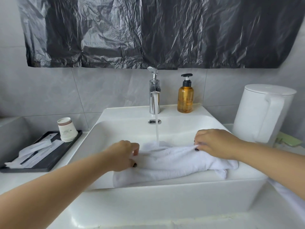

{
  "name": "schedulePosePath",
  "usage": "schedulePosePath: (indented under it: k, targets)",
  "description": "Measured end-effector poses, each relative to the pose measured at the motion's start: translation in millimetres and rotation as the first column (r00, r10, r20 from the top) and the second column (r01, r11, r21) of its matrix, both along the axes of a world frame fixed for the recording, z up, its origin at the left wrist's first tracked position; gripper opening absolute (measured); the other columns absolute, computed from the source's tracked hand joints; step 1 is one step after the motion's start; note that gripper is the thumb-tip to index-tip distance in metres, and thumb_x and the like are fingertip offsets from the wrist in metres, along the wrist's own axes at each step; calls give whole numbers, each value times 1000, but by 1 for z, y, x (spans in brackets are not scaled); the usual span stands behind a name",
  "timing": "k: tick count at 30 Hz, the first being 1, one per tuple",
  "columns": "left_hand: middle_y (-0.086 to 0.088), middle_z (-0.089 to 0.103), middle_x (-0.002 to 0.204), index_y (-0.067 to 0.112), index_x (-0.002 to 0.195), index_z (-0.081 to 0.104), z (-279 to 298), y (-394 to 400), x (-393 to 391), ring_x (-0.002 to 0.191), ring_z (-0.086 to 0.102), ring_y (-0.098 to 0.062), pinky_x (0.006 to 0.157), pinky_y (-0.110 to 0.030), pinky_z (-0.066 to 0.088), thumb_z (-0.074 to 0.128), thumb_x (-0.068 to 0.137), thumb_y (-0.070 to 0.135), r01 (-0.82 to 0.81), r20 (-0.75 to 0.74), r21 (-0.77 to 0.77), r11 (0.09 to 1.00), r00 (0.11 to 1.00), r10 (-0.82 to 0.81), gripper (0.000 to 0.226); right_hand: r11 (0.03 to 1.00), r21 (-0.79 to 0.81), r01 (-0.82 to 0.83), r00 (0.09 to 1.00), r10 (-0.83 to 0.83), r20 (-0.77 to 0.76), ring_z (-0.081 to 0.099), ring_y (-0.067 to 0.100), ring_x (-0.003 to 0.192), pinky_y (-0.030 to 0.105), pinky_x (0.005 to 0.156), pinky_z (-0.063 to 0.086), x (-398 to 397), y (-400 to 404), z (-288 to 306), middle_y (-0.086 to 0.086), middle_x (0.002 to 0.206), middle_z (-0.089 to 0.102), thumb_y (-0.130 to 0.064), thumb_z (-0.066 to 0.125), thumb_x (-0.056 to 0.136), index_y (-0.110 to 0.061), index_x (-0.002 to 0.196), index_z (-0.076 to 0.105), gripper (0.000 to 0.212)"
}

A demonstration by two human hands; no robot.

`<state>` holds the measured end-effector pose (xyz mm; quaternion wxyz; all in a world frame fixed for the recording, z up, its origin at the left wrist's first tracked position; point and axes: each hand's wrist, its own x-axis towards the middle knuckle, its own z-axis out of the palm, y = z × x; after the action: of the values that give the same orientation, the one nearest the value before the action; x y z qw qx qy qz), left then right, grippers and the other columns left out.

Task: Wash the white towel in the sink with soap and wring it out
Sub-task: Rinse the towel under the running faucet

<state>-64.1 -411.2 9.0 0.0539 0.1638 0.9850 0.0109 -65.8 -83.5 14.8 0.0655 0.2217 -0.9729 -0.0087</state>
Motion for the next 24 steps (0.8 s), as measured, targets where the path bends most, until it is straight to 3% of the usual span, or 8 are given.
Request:
schedulePosePath:
  k: [2,6,9,12,15,18,20,24]
  targets:
    - [-6,58,106,18,108,62,15,-11,-9,97,57,-27,70,-26,38,67,91,33,-89,-91,15,996,992,90,23,989,-117,88,990,-100,-100,57,22,92,35,74,45,-7,-9,9,-5,95,61,-34,47,100,-20,94,60,20]
    - [-1,53,91,20,93,58,50,-25,-25,81,51,-24,66,-28,40,62,96,39,-203,-255,121,972,940,228,19,865,-477,157,978,-205,-50,55,30,83,38,71,45,-28,-28,42,9,92,61,-28,40,102,-20,90,47,16]
    - [-6,54,91,18,101,59,83,-24,-33,80,53,-30,65,-31,40,54,100,37,-253,-407,242,937,850,334,20,831,-531,166,958,-263,-112,56,35,85,40,74,46,-37,-39,76,13,94,60,-27,35,103,-17,96,43,15]
    - [-14,63,99,16,102,58,117,-30,-36,87,57,-35,68,-35,42,54,100,35,-212,-465,349,913,806,365,19,887,-430,168,929,-288,-232,55,34,85,39,74,45,-36,-36,107,10,94,62,-40,35,102,-17,98,47,26]
    - [-9,63,90,14,98,62,132,-39,-23,78,54,-29,60,-33,40,56,100,30,-117,-449,463,878,823,347,17,961,-250,120,927,-199,-317,53,31,83,36,68,36,-18,-29,130,6,87,61,-61,41,94,-19,91,49,43]
    - [0,56,69,16,74,58,127,-50,4,69,50,-24,55,-28,36,58,99,32,-30,-413,563,826,856,312,29,984,-169,57,969,-95,-226,49,23,75,34,60,32,10,-20,138,-7,71,50,-74,45,80,-31,69,39,45]
    - [0,49,64,10,72,57,121,-55,22,62,44,-18,57,-29,32,58,99,31,0,-305,696,718,905,296,34,994,-110,-10,987,-7,-160,47,17,66,30,55,31,23,-16,135,-9,65,47,-81,45,67,-29,65,37,53]
    - [2,47,63,7,76,57,110,-56,39,58,44,-12,55,-23,34,55,101,24,-66,-37,883,465,977,209,31,930,-345,-125,988,147,38,30,8,54,26,52,22,35,-9,124,-11,53,33,-72,61,62,-11,60,41,64]
